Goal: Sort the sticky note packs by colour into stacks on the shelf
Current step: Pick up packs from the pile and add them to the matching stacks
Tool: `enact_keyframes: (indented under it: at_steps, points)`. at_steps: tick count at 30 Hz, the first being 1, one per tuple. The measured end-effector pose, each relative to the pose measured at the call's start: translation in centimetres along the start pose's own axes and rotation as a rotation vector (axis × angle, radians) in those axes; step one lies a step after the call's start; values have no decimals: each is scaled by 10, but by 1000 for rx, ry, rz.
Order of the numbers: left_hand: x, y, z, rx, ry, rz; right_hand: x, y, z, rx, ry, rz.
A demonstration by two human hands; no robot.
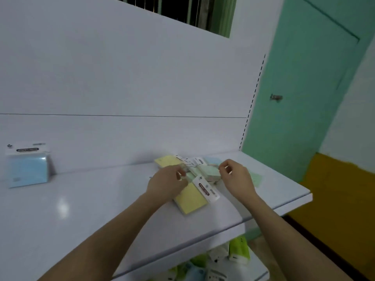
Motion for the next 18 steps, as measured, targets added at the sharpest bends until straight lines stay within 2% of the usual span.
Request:
enact_keyframes:
  at_steps: [5,8,13,18]
  points:
    - [19,-16,-12,45,-209,198,9,-52,-32,59,3,14]
    - [26,-21,-20,49,-300,263,19,-77,-42,27,-16,49]
    - [28,-23,-32,-21,-337,321,30,-113,-59,-12,-94,134]
    - [26,-21,-34,-175,-223,366,32,-135,-76,-72,-130,215]
Point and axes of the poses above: each hand's wrist, its own y-axis away from the middle knuckle, its own x-axis out of the palm, z = x × y, the point moved 8 cm from there along -y, towards the middle knuckle, and after that the axes turned 15 degrees about -y, right-handed, at the moved point
